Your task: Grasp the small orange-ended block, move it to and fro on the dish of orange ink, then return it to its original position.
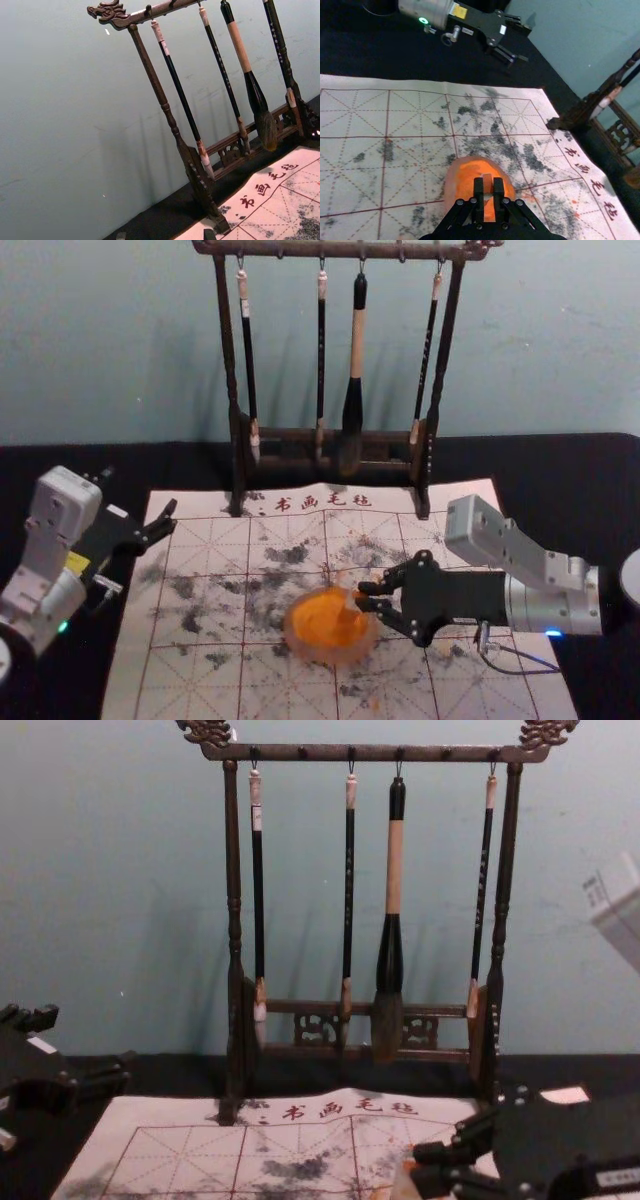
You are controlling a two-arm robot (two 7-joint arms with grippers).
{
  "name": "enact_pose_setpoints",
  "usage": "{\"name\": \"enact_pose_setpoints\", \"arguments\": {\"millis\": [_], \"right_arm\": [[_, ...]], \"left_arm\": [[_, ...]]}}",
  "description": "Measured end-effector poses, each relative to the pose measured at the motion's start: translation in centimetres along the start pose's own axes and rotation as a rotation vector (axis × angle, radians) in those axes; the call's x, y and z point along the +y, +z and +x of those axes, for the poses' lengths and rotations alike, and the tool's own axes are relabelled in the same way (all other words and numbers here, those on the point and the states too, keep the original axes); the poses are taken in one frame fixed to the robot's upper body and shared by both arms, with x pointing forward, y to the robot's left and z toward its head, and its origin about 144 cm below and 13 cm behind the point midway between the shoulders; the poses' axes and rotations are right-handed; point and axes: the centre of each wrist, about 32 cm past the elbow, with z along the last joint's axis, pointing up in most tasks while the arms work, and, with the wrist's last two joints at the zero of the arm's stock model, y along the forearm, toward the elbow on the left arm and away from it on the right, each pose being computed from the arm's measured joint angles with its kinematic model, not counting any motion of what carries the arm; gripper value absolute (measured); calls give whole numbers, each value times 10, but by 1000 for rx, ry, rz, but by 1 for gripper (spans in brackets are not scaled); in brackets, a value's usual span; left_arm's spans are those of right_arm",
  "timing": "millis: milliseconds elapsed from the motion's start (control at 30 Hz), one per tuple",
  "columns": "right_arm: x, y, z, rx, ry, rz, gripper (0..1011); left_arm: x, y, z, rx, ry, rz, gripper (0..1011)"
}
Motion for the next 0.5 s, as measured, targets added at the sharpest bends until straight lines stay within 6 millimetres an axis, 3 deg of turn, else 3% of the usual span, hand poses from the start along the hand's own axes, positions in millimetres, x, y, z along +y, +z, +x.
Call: {"name": "enact_pose_setpoints", "arguments": {"millis": [500], "right_arm": [[5,3,-7,-13,44,2,82]], "left_arm": [[0,0,0,0,0,0,1001]]}}
